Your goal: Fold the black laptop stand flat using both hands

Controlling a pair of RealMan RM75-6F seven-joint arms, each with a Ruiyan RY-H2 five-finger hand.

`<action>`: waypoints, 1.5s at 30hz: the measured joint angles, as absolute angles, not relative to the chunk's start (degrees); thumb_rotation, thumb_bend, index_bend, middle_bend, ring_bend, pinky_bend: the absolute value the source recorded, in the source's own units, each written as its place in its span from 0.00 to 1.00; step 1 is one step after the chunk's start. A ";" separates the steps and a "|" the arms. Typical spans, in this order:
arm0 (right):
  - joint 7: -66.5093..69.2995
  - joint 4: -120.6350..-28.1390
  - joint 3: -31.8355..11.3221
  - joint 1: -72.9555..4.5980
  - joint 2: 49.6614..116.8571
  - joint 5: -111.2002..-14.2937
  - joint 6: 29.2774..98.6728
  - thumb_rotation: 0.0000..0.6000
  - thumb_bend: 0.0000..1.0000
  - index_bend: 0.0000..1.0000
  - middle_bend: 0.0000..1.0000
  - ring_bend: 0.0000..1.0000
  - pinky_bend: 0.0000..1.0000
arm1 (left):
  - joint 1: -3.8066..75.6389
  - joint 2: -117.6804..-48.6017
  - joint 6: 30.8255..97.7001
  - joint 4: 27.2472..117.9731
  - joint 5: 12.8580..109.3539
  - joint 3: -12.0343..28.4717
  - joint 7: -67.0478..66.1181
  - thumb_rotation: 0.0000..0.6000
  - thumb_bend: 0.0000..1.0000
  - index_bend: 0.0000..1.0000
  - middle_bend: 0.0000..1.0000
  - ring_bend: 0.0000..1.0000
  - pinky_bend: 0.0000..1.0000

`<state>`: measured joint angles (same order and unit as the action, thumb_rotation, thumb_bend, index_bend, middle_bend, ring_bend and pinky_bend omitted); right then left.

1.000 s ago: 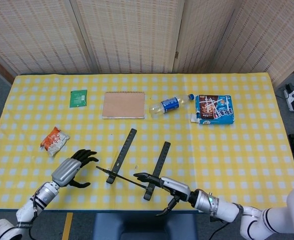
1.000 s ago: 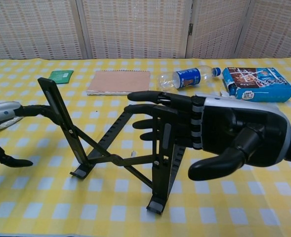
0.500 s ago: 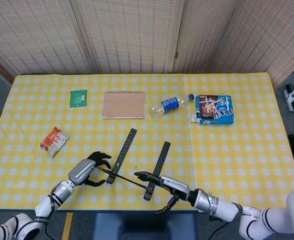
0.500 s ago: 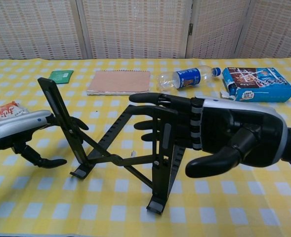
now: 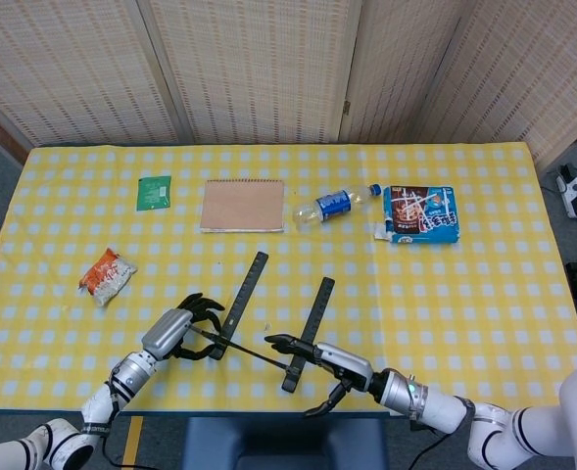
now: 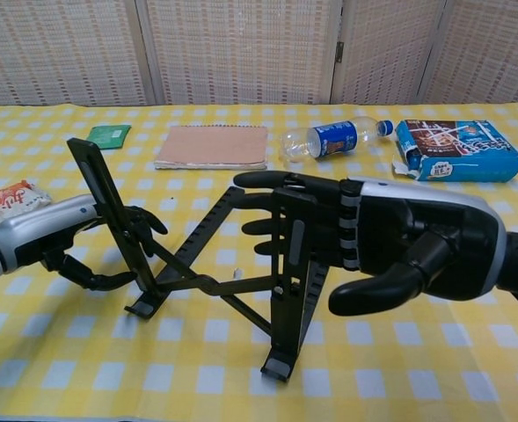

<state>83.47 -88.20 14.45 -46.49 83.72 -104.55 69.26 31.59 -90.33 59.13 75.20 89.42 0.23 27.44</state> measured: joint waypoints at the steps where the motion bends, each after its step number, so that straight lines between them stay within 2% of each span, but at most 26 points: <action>1: 83.61 -88.06 14.47 -46.44 83.79 -104.55 69.28 0.97 0.15 0.00 0.00 0.00 0.00 | 31.45 -90.59 59.40 75.00 89.30 0.22 27.48 1.00 0.40 0.51 0.28 0.18 0.00; 15: 84.99 -86.67 14.75 -46.06 84.29 -104.85 69.68 0.96 0.15 0.00 0.00 0.00 0.00 | 30.65 -92.12 60.67 75.50 88.19 -0.21 27.32 1.00 0.40 0.52 0.29 0.18 0.00; 45: 86.91 -84.84 15.21 -46.18 84.90 -105.47 70.00 0.97 0.15 0.00 0.00 0.00 0.00 | 28.49 -94.60 61.47 77.01 82.76 1.86 21.79 1.00 0.41 0.56 0.30 0.19 0.00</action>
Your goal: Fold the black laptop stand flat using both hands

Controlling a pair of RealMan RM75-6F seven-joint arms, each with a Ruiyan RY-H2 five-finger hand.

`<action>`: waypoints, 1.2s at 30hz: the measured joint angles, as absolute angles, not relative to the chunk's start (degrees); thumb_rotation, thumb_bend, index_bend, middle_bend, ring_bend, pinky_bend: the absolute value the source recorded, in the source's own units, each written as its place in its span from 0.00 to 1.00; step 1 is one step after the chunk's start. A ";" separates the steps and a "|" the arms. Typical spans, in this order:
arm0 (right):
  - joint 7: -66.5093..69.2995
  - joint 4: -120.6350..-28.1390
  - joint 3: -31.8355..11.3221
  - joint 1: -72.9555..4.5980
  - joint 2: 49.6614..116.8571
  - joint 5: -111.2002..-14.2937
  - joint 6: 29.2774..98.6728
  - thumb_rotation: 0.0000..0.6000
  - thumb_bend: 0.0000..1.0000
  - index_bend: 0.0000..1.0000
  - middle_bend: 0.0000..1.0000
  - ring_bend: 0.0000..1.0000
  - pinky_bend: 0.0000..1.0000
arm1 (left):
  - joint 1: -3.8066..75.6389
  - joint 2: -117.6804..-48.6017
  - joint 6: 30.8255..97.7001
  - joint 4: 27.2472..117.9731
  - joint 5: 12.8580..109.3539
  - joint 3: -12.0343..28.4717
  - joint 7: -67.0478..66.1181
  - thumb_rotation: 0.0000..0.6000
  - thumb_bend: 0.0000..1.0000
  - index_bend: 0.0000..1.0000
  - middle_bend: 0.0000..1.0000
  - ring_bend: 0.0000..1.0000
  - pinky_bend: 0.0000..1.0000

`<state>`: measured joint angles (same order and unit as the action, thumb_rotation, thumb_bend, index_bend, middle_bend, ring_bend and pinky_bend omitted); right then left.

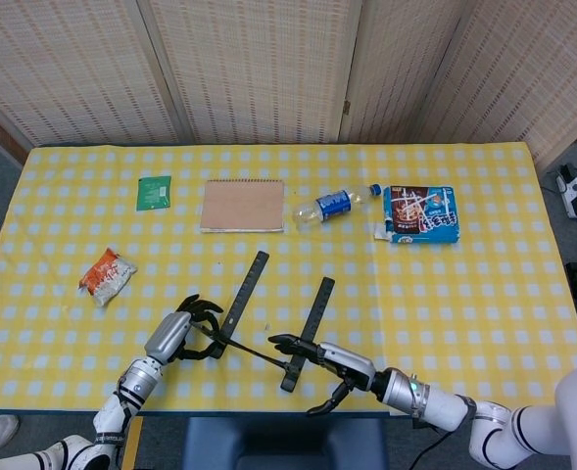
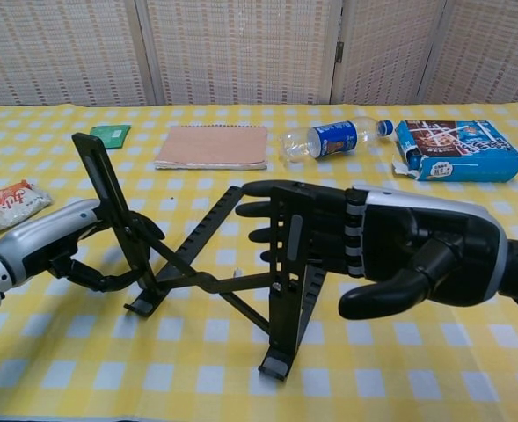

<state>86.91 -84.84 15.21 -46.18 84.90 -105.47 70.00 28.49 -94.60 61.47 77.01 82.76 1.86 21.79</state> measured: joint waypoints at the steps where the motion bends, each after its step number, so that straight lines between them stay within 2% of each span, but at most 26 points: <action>1: 86.96 -84.80 15.21 -46.19 84.95 -105.45 69.98 0.97 0.15 0.00 0.00 0.00 0.00 | 28.44 -94.61 61.46 76.98 82.75 1.84 21.78 1.00 0.41 0.56 0.30 0.19 0.00; 11: 87.43 -84.88 15.37 -46.50 84.90 -105.55 69.77 0.97 0.15 0.00 0.00 0.00 0.00 | 27.97 -95.43 62.32 76.23 82.54 2.36 21.36 1.00 0.42 0.64 0.34 0.21 0.01; 14: 87.47 -84.84 15.50 -46.48 84.89 -105.60 69.81 0.97 0.15 0.00 0.00 0.00 0.00 | 27.91 -95.38 62.16 76.46 82.47 2.33 21.31 1.00 0.42 0.63 0.34 0.21 0.01; 16: 87.56 -84.87 15.55 -46.52 84.81 -105.66 69.84 0.97 0.15 0.00 0.00 0.00 0.00 | 27.93 -95.14 61.80 76.76 82.43 2.19 21.23 1.00 0.42 0.57 0.34 0.19 0.00; 20: 87.41 -84.94 15.73 -46.53 84.61 -105.79 69.90 0.97 0.15 0.00 0.00 0.00 0.00 | 28.13 -93.75 60.31 78.74 82.08 1.75 20.65 1.00 0.41 0.37 0.30 0.13 0.00; 22: 87.09 -84.94 15.80 -46.48 84.55 -105.82 69.92 0.97 0.15 0.00 0.00 0.00 0.00 | 28.15 -93.16 60.05 79.90 81.94 1.69 20.39 1.00 0.41 0.31 0.28 0.11 0.00; 30: 82.59 -85.12 15.68 -45.78 84.44 -105.39 69.83 0.97 0.15 0.00 0.00 0.00 0.00 | 28.12 -90.59 59.50 84.14 81.63 1.43 18.49 1.00 0.41 0.13 0.17 0.01 0.00; 36: 76.08 -85.77 14.32 -44.90 85.23 -103.59 68.95 0.99 0.16 0.00 0.00 0.00 0.00 | 27.74 -88.17 60.25 86.97 81.92 1.21 16.81 1.00 0.41 0.03 0.10 0.00 0.00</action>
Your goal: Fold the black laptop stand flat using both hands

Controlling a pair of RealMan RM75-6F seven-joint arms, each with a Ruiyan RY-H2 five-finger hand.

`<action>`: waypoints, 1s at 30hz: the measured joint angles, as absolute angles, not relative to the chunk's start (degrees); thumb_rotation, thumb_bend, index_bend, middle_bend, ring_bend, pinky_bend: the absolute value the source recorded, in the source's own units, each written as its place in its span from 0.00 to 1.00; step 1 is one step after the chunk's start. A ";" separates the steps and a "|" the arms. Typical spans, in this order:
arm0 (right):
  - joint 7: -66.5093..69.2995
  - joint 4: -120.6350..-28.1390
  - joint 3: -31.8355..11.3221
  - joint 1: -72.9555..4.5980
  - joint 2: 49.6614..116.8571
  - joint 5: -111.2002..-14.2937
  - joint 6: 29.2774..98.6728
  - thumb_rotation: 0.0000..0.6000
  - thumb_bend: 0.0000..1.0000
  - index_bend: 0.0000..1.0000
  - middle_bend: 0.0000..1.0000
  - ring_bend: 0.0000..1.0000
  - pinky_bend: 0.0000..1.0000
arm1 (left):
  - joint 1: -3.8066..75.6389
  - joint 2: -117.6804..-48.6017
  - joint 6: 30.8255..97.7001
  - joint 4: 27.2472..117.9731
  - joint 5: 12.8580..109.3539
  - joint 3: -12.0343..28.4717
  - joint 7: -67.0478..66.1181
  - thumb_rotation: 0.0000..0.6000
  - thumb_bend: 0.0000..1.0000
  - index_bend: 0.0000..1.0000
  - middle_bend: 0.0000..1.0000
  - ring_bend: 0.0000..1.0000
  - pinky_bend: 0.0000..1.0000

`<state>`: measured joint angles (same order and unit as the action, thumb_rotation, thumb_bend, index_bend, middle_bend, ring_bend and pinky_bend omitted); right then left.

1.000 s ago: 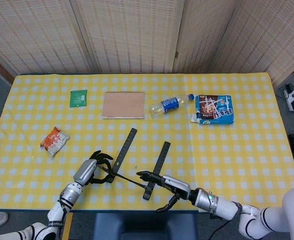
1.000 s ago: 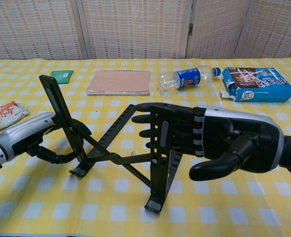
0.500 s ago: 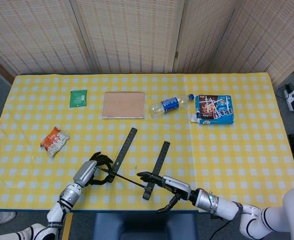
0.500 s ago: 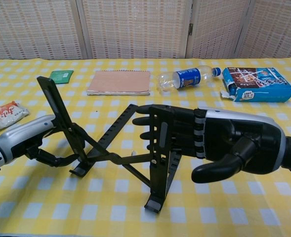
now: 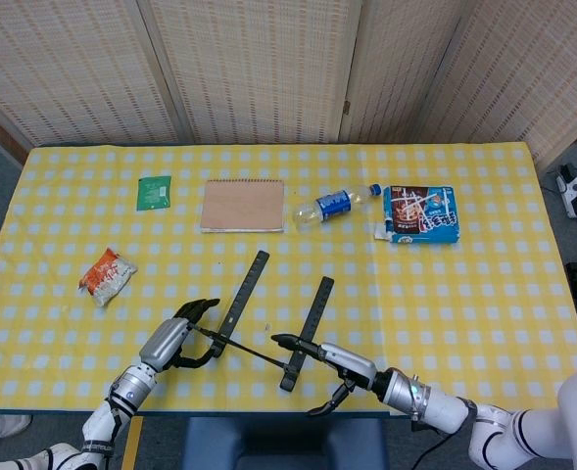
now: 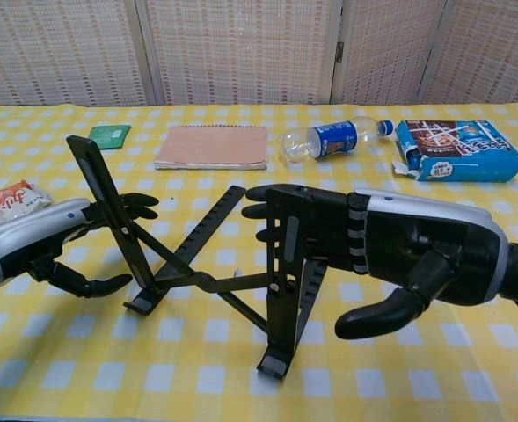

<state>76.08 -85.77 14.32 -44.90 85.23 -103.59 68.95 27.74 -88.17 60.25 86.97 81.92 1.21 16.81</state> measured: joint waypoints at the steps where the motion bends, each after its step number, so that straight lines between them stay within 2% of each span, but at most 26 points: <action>1: 74.75 -85.90 13.96 -44.72 85.48 -103.19 68.82 1.00 0.16 0.00 0.00 0.00 0.00 | 27.63 -87.89 60.57 87.18 82.00 1.21 16.50 1.00 0.41 0.03 0.09 0.00 0.00; 6: 66.20 -86.84 11.19 -43.41 87.55 -100.10 68.04 1.00 0.21 0.00 0.00 0.00 0.00 | 26.83 -86.11 62.25 88.43 82.50 1.12 15.47 1.00 0.41 0.02 0.08 0.00 0.00; 14: 58.51 -87.92 6.18 -41.56 91.33 -95.06 66.38 1.00 0.21 0.00 0.00 0.00 0.00 | 25.56 -84.01 63.92 89.21 83.57 0.36 15.74 1.00 0.41 0.01 0.08 0.00 0.00; 30: 56.73 -86.02 3.02 -38.76 92.06 -91.17 65.70 1.00 0.21 0.00 0.00 0.00 0.00 | 24.88 -82.65 64.40 89.10 85.50 -0.71 17.87 1.00 0.41 0.01 0.08 0.00 0.00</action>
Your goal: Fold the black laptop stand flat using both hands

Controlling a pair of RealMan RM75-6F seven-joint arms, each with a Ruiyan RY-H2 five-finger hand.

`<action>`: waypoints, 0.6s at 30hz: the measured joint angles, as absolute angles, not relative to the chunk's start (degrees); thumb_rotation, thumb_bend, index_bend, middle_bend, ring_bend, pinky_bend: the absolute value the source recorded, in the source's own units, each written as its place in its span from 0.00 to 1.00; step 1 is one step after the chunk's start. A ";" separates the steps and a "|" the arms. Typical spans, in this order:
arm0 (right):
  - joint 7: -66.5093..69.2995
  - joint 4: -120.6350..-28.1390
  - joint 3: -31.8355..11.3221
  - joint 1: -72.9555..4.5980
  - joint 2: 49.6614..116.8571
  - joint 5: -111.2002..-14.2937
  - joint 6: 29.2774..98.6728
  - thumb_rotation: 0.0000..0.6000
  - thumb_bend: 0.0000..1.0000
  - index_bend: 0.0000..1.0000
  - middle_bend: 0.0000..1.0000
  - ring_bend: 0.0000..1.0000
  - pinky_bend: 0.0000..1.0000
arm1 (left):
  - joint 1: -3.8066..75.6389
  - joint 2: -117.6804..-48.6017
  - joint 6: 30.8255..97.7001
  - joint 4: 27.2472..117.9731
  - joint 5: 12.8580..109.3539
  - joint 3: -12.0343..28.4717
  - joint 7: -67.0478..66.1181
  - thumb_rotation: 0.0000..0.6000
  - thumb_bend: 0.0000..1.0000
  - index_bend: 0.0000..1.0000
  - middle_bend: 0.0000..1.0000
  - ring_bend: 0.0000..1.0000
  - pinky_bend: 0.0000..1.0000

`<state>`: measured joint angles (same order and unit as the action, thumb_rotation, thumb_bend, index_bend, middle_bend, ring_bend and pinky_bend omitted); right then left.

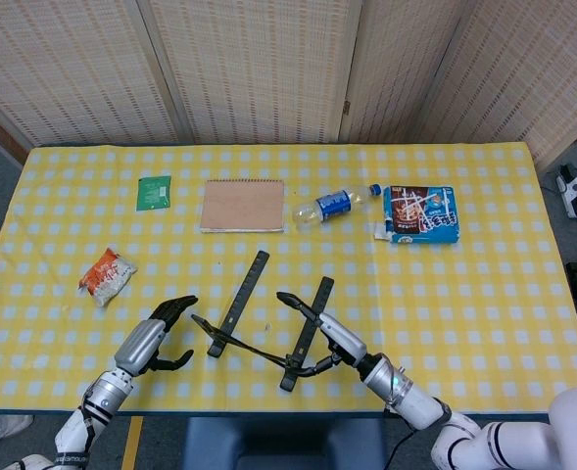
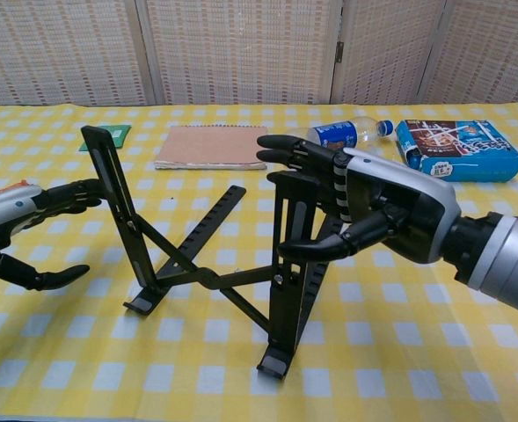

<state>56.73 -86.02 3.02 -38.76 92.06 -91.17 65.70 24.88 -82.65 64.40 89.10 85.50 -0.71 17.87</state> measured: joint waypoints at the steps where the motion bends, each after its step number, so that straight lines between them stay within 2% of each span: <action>1: 56.93 -85.92 2.95 -38.69 91.99 -91.15 65.63 1.00 0.21 0.00 0.00 0.00 0.00 | 24.86 -82.61 64.40 89.14 85.52 -0.73 17.82 1.00 0.41 0.01 0.08 0.00 0.00; 10: 58.39 -83.86 2.36 -35.86 90.85 -89.54 66.96 1.00 0.21 0.00 0.00 0.00 0.00 | 24.86 -82.05 64.62 89.73 85.80 -0.53 17.32 1.00 0.41 0.01 0.08 0.00 0.00; 18: 61.22 -83.51 1.68 -29.55 88.07 -88.39 75.87 1.00 0.21 0.00 0.00 0.00 0.00 | 25.40 -81.35 65.10 90.16 86.72 0.10 16.31 1.00 0.41 0.02 0.07 0.00 0.00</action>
<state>61.22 -83.51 1.68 -29.55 88.07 -88.39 75.87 25.40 -81.35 65.10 90.16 86.72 0.10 16.31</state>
